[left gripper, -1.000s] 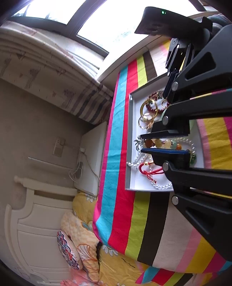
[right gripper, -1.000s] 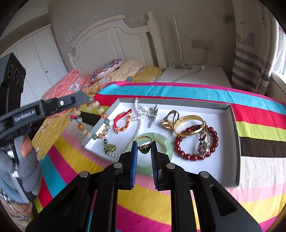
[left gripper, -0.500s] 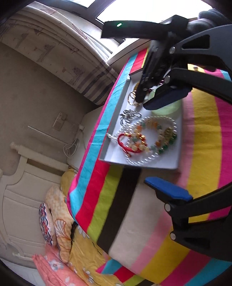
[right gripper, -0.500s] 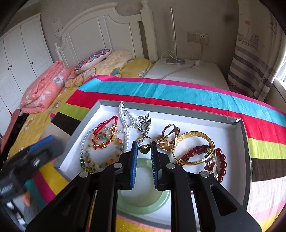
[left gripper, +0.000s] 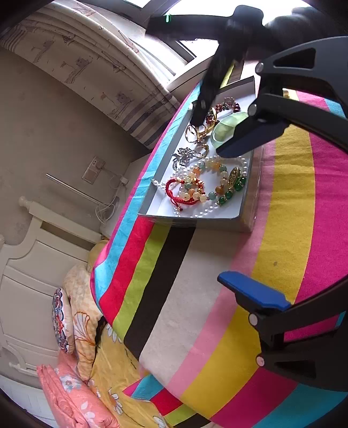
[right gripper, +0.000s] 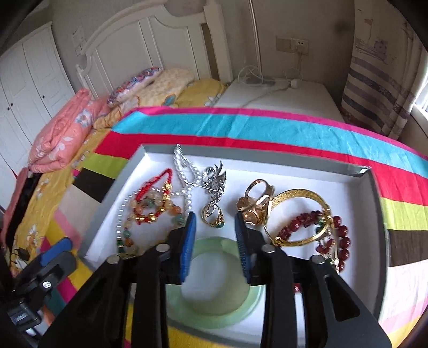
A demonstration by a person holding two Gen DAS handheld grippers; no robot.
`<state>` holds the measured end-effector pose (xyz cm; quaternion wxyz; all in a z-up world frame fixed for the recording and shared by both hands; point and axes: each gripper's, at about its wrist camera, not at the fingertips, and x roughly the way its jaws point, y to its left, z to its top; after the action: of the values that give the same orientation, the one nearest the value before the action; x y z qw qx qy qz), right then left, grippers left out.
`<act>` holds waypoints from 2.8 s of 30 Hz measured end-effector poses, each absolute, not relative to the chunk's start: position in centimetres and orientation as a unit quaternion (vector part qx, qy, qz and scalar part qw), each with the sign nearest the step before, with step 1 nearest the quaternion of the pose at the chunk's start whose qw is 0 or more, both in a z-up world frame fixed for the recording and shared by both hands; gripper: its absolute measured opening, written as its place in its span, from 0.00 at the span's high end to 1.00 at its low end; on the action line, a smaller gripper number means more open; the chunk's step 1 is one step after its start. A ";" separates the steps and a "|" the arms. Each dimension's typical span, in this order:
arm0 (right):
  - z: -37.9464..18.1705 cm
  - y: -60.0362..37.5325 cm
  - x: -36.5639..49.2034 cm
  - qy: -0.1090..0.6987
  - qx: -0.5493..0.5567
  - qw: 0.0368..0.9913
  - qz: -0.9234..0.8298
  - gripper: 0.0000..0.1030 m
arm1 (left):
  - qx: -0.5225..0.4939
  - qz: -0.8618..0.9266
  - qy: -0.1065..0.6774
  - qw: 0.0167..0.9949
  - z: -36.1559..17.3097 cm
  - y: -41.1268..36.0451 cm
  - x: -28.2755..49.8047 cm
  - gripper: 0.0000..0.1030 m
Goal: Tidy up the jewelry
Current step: 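Open both tools over the box and withdraw them, then move the right tool to one pearl earring while the left moves to the other, then close the right tool on a pearl earring while the left closes on the other pearl earring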
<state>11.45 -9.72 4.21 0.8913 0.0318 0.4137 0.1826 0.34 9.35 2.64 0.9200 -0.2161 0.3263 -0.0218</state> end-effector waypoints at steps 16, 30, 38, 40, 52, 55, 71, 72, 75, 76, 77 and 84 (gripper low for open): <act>6.9 -24.3 -3.4 0.335 0.051 0.927 0.157 0.40 | -0.186 -0.015 0.329 0.926 2.8 8.0 0.6 0.08; 2.1 -25.4 -8.4 0.376 -0.001 0.913 0.157 0.39 | -0.177 -0.033 0.351 0.919 4.1 5.6 -0.2 0.08; 1.8 -24.7 -8.6 0.385 -0.010 0.905 0.180 0.40 | -0.081 -0.150 0.377 0.910 4.3 -4.3 -2.3 0.04; 1.6 -24.0 -8.8 0.393 -0.024 0.898 0.193 0.42 | -0.067 -0.164 0.384 0.906 3.5 -5.9 -2.5 0.04; 0.9 -23.5 -8.3 0.414 -0.030 0.890 0.190 0.62 | -0.019 -0.174 0.416 0.893 1.6 -8.1 -2.1 0.04; 0.7 -23.1 -8.0 0.422 -0.041 0.887 0.181 0.65 | 0.010 -0.180 0.415 0.892 1.8 -9.3 -2.1 0.04; 0.6 -24.0 -7.6 0.418 -0.028 0.891 0.176 0.84 | 0.094 -0.212 0.433 0.871 0.9 -15.3 0.6 0.47; 0.6 -24.1 -7.6 0.418 -0.025 0.891 0.178 0.84 | 0.098 -0.209 0.426 0.875 0.8 -15.5 0.5 0.49; 0.5 -24.3 -7.6 0.418 -0.018 0.890 0.180 0.84 | 0.101 -0.213 0.421 0.876 0.9 -15.7 0.6 0.63; 0.6 -24.2 -7.6 0.418 -0.018 0.890 0.180 0.84 | 0.101 -0.217 0.419 0.875 0.9 -15.8 0.6 0.70; 0.6 -24.2 -7.6 0.418 -0.018 0.890 0.180 0.84 | 0.105 -0.218 0.418 0.876 0.9 -15.8 0.6 0.73; 0.6 -24.3 -7.6 0.418 -0.019 0.890 0.180 0.84 | 0.114 -0.216 0.412 0.878 0.8 -16.0 0.5 0.78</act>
<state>-7.55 -24.27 0.55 0.8905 -0.0186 0.4177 0.1796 0.48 -15.96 0.80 0.8779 0.1140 0.4118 -0.2161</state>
